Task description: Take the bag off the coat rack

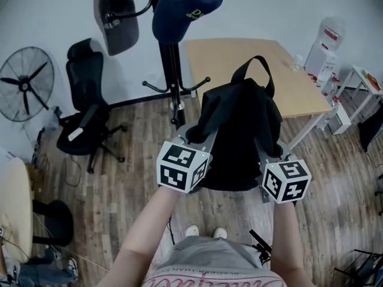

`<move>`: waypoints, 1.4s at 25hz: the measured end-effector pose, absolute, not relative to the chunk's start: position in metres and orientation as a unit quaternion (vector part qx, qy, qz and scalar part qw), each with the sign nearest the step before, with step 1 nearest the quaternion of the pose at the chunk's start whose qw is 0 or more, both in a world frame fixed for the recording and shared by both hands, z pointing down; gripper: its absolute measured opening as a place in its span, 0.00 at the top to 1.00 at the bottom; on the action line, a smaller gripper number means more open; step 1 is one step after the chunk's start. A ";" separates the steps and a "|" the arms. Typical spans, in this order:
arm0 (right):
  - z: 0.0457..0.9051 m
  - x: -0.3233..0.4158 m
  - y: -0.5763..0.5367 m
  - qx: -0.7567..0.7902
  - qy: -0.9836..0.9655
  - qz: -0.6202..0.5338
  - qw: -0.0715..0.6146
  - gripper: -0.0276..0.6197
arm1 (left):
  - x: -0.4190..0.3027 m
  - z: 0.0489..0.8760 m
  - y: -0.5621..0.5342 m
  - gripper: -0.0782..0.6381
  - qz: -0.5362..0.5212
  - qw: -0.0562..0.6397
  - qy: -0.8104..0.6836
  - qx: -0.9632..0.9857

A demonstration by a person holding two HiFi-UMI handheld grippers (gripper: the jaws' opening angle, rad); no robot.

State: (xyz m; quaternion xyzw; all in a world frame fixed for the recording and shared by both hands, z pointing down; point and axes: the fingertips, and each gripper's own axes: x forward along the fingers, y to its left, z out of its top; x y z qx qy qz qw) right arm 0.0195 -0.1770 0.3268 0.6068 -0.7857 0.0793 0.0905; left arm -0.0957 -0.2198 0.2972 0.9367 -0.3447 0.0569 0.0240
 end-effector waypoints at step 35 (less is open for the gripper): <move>0.264 0.045 -0.159 0.652 -0.756 0.009 0.049 0.91 | -0.069 0.232 -0.209 0.80 -0.019 -0.025 -0.311 0.950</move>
